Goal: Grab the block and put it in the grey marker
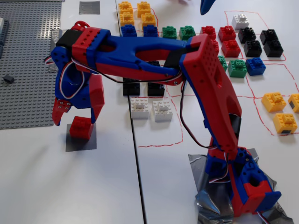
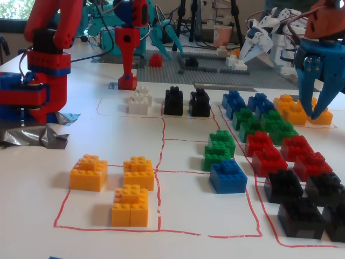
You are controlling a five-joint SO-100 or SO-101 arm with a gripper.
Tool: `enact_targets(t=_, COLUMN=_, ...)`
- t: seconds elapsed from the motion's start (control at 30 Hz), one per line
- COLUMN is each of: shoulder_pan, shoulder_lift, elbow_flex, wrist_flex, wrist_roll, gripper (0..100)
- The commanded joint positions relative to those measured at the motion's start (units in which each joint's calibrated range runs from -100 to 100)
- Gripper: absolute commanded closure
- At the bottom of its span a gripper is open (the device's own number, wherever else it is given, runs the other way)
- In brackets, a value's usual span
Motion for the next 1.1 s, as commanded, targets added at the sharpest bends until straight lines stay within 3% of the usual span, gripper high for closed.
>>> enact_targets(t=0.0, shoulder_pan=0.91, shoulder_lift=-5.16, elbow_flex=-1.82, wrist_flex=-0.22, wrist_roll=-0.2, gripper=76)
enact_targets(t=0.67, shoulder_pan=-0.66, shoulder_lift=-12.18, elbow_flex=-3.91, wrist_flex=1.0, wrist_roll=0.2, gripper=81)
enact_targets(t=1.07, shoulder_pan=-0.27, shoulder_lift=-17.54, elbow_flex=-7.72, wrist_flex=5.22, wrist_roll=-2.15, gripper=97)
